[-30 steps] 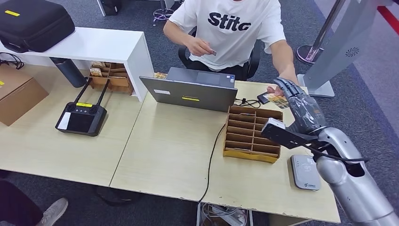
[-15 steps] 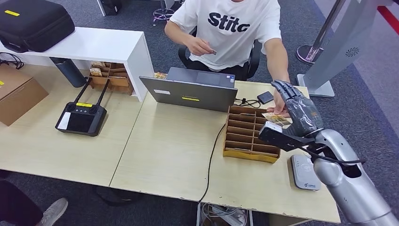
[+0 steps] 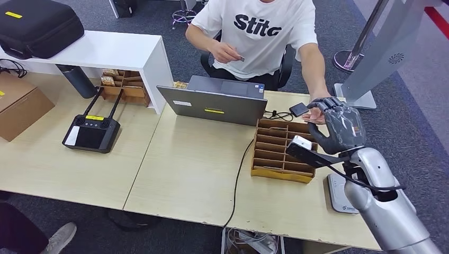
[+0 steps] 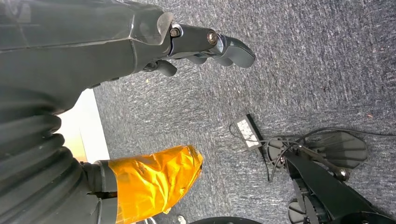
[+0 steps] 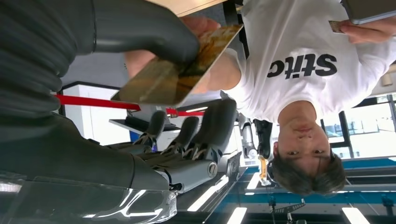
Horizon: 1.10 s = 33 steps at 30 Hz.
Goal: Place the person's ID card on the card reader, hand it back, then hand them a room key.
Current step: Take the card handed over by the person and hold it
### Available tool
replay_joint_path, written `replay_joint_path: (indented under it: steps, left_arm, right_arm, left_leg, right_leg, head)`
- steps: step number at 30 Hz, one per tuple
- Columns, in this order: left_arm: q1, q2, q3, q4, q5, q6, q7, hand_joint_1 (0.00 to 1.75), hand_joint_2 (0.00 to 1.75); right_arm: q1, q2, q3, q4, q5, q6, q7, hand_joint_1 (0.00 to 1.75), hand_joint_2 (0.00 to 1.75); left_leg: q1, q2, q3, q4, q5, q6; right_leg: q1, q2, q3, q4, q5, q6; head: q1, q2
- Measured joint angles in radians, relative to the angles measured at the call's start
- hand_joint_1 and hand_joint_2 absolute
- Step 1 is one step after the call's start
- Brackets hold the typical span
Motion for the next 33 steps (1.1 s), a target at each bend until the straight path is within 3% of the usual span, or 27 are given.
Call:
replay_joint_path:
  steps: [20,28,33]
  left_arm:
    - [0.003,0.001,-0.011,0.000,0.000,0.002,0.001,0.00,1.75]
    - [0.007,0.001,-0.011,0.000,0.000,0.005,-0.002,0.00,1.75]
    - [0.018,0.001,-0.010,0.000,0.000,0.014,-0.006,0.00,1.75]
  right_arm:
    - [0.032,0.018,-0.018,0.026,-0.006,-0.030,-0.017,1.75,1.75]
    - [0.079,0.018,-0.076,0.015,-0.054,-0.033,-0.017,1.75,1.75]
    - [0.141,0.018,-0.163,0.012,-0.105,-0.059,0.001,1.75,1.75]
  left_leg:
    - [0.000,0.000,0.000,0.000,0.000,0.000]
    - [0.000,0.000,-0.001,0.000,0.000,0.000]
    - [0.000,-0.001,-0.001,0.000,-0.001,0.000]
  right_leg:
    - [0.000,0.000,0.000,0.000,0.000,0.000]
    - [0.000,0.000,-0.001,0.000,0.000,0.000]
    - [0.000,-0.001,-0.001,-0.001,0.000,0.000]
  head:
    - [0.000,0.000]
    - [0.000,0.000]
    - [0.000,0.000]
